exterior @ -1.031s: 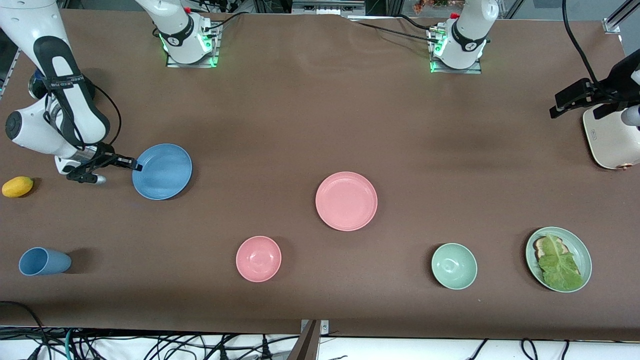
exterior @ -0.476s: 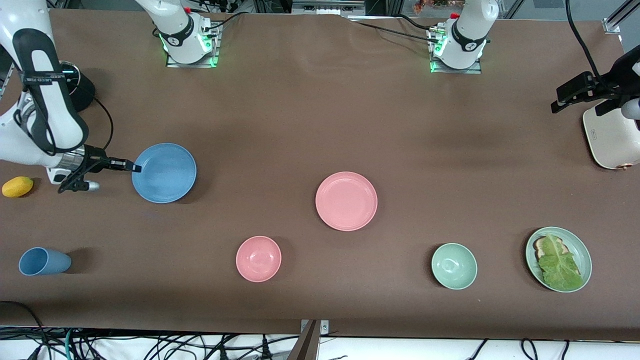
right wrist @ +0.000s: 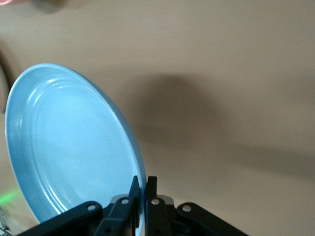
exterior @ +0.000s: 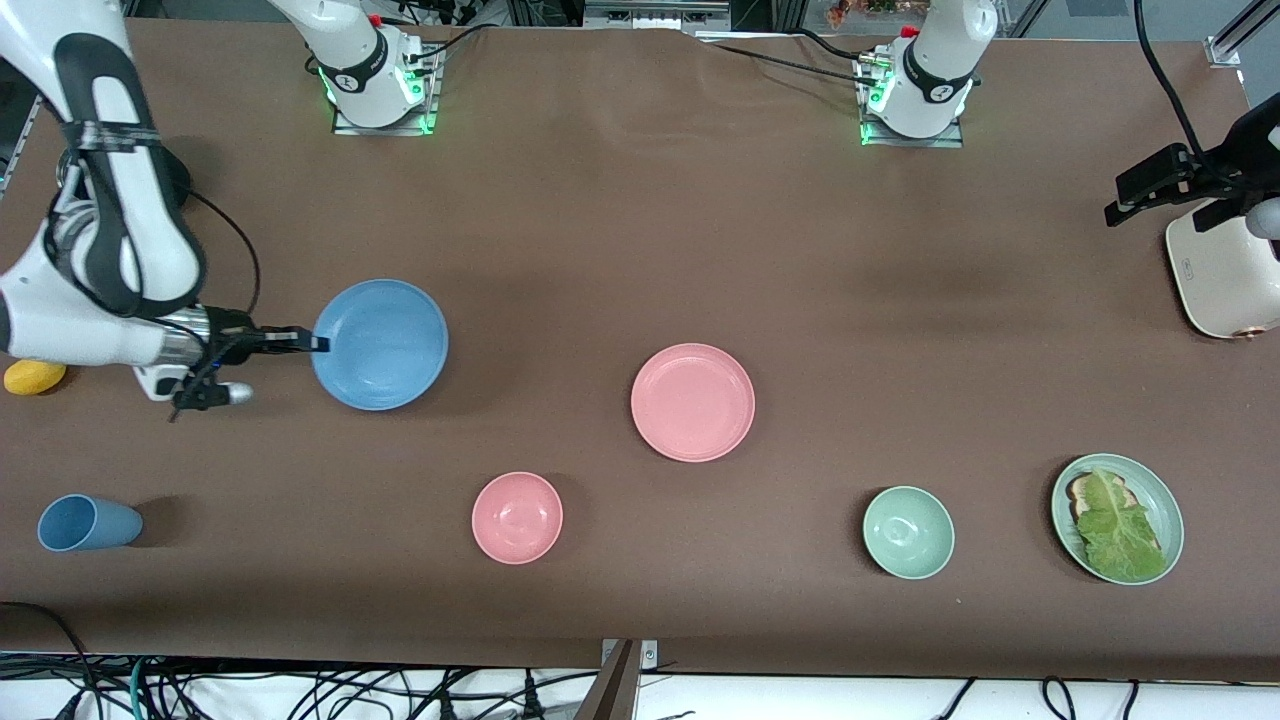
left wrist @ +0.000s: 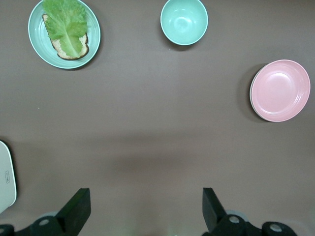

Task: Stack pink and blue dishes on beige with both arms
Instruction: 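Carry the blue plate with the right gripper onto the pink plate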

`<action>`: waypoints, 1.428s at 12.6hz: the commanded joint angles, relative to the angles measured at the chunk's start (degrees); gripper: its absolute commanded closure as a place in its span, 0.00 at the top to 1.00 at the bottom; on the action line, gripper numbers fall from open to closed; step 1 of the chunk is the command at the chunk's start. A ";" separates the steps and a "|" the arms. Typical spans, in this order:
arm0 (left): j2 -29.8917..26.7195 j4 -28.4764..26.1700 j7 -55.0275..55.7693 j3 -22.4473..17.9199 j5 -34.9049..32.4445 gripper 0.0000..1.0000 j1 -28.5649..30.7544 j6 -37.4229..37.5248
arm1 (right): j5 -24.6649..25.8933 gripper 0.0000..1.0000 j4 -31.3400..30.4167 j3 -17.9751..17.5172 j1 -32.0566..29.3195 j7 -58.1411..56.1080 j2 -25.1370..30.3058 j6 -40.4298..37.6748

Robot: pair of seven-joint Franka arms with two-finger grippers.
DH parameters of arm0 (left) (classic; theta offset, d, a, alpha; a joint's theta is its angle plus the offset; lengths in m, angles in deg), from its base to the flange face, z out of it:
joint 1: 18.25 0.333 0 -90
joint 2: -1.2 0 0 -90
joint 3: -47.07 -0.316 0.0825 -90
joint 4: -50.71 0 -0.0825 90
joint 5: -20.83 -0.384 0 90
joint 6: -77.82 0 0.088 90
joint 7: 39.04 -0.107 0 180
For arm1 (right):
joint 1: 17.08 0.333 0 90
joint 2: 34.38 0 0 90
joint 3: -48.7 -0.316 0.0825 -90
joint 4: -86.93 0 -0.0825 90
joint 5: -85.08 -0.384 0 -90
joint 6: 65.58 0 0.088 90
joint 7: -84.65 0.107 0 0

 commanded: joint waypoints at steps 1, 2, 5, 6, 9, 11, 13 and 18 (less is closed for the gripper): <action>-0.51 -0.48 -1.68 0.36 -1.12 1.00 0.28 0.36 | 0.06 0.00 4.10 0.36 10.29 12.83 -0.18 -1.56; -0.24 -0.65 -1.59 0.36 -1.12 1.00 0.19 0.44 | -0.12 0.00 6.10 0.36 14.42 16.89 -0.79 -1.21; 1.87 -0.83 -1.16 0.53 -1.03 1.00 -0.60 0.36 | -0.99 0.00 10.24 0.19 25.50 32.09 -4.47 7.10; 1.95 -0.83 -0.89 1.75 -1.11 1.00 -0.52 0.18 | -1.00 0.00 10.95 0.19 27.88 35.09 -5.79 10.89; 1.96 -0.83 -0.80 2.38 -1.20 1.00 -0.51 0.18 | -4.05 0.00 14.90 0.01 32.99 39.07 -11.14 19.69; 1.87 -0.83 -0.80 4.04 -1.38 1.00 -0.08 0.09 | -8.28 0.00 18.67 0.01 35.02 40.48 -15.19 23.83; 1.78 -0.83 -0.80 4.14 -1.21 1.00 0.01 0.09 | -8.55 0.00 20.18 0.01 36.69 40.66 -18.09 27.78; 1.52 -0.65 -0.71 5.10 -1.29 1.00 -0.51 0.18 | -8.47 0.00 20.54 0.01 39.77 40.48 -22.32 34.48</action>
